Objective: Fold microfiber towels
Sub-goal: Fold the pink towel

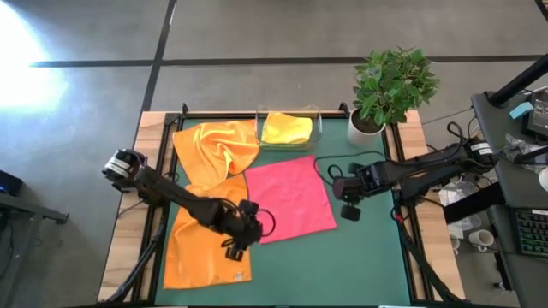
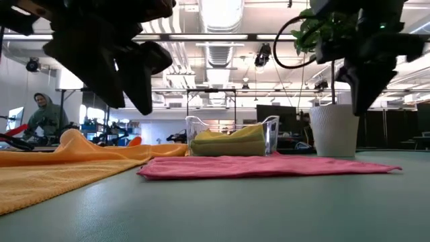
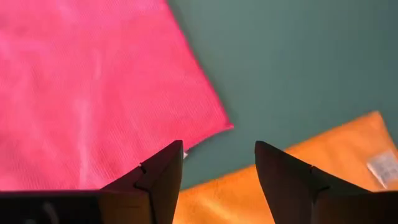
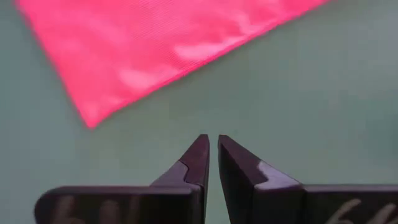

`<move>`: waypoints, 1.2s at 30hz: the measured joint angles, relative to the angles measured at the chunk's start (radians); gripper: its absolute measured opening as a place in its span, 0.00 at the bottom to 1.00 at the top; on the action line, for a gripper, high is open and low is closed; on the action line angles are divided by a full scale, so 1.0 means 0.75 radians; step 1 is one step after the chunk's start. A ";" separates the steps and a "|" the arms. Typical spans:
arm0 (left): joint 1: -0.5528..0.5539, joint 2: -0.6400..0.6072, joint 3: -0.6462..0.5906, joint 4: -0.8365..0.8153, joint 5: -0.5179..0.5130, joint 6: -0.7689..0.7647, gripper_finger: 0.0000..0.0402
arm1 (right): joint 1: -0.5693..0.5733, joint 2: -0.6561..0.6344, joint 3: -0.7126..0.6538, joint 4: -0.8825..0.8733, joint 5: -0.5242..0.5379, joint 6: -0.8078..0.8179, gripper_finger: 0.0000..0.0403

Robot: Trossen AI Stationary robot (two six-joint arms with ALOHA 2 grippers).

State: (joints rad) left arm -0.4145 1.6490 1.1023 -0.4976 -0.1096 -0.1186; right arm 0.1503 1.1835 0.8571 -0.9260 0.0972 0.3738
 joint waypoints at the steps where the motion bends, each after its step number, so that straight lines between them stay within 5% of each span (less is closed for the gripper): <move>1: -0.012 0.012 -0.001 0.024 -0.031 -0.039 0.46 | 0.011 0.000 -0.001 0.003 -0.005 -0.043 0.07; 11: -0.047 0.213 0.073 0.203 -0.061 -0.287 0.46 | 0.118 0.012 -0.006 0.181 -0.112 -0.416 0.11; 22: -0.049 0.346 0.186 0.041 -0.202 -0.358 0.46 | 0.159 0.064 -0.026 0.287 -0.134 -0.524 0.29; 27: -0.053 0.365 0.182 0.052 -0.108 -0.359 0.46 | 0.164 0.093 -0.098 0.425 -0.210 -0.549 0.31; 36: -0.029 0.368 0.157 0.043 -0.162 -0.367 0.46 | 0.172 0.174 -0.115 0.555 -0.240 -0.671 0.31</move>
State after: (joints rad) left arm -0.4363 1.9251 1.2201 -0.4651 -0.2310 -0.3935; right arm 0.2794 1.3144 0.7709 -0.5100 -0.0828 -0.1292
